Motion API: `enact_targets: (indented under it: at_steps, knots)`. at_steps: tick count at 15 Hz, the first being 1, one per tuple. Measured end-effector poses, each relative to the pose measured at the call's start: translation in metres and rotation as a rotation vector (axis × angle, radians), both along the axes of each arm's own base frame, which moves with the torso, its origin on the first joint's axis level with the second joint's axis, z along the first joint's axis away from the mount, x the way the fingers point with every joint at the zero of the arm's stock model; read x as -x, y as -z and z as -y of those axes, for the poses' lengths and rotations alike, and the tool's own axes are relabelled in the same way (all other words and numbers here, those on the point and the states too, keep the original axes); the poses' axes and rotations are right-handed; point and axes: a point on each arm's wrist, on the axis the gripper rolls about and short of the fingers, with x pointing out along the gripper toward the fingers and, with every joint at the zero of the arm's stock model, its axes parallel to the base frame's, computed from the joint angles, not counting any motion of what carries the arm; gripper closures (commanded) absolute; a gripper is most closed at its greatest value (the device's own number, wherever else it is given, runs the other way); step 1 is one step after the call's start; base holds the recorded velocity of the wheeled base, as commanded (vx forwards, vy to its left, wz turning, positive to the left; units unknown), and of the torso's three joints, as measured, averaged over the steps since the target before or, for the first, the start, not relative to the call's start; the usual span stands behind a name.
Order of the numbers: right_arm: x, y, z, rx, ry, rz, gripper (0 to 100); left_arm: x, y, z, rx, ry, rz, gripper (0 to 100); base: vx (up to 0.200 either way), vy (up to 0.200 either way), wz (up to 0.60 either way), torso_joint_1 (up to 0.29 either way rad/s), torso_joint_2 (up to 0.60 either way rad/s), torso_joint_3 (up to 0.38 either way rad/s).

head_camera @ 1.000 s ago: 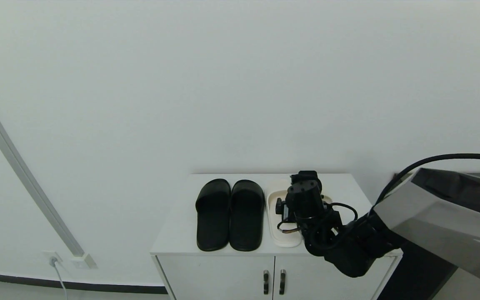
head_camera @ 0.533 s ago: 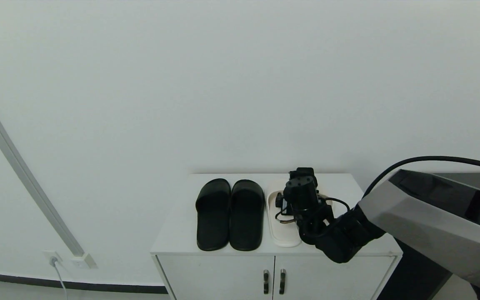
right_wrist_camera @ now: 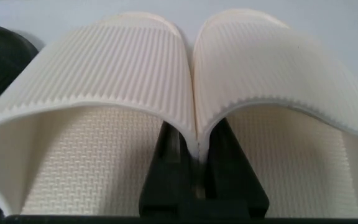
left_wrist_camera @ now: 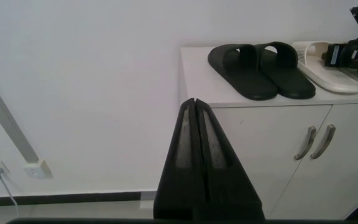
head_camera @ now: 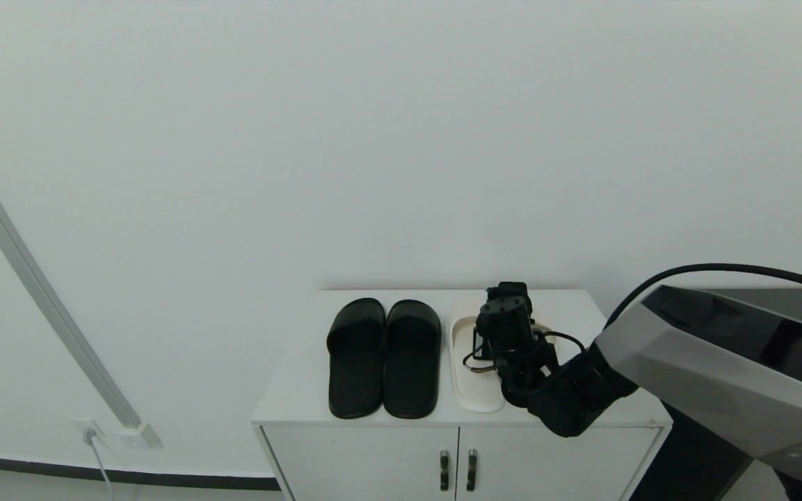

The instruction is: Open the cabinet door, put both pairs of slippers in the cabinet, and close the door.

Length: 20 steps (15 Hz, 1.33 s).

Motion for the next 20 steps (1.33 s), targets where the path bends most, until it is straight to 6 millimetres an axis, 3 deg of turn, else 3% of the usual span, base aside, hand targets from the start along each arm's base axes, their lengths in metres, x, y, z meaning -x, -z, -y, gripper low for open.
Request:
enact_targets:
  at_steps: [3, 6, 14, 17, 20]
  knots:
    - [0.008, -0.005, 0.004, 0.017, -0.018, -0.010, 100, 0.000, 0.000, 0.000, 0.000, 0.000, 0.000, 100, 0.000, 0.000, 0.00, 0.000, 0.00, 0.000]
    - [0.030, -0.028, 0.017, 0.044, -0.100, 0.016, 100, 0.000, 0.000, 0.000, 0.001, 0.000, 0.001, 100, 0.000, 0.000, 0.00, 0.000, 0.00, 0.000]
    - [0.165, -0.090, 0.062, 0.016, -0.602, 0.009, 100, 0.000, 0.000, 0.000, -0.001, -0.002, 0.001, 100, 0.000, 0.000, 0.00, 0.000, 0.00, 0.000]
    - [0.195, -0.100, 0.082, -0.019, -0.731, 0.007, 100, 0.000, 0.000, 0.000, -0.007, 0.001, 0.000, 100, 0.000, 0.000, 0.00, 0.000, 0.00, 0.000]
    - [0.204, -0.103, 0.086, -0.028, -0.761, 0.008, 100, 0.000, 0.000, 0.000, -0.005, 0.001, 0.001, 100, 0.000, 0.000, 0.00, 0.000, 0.00, 0.000]
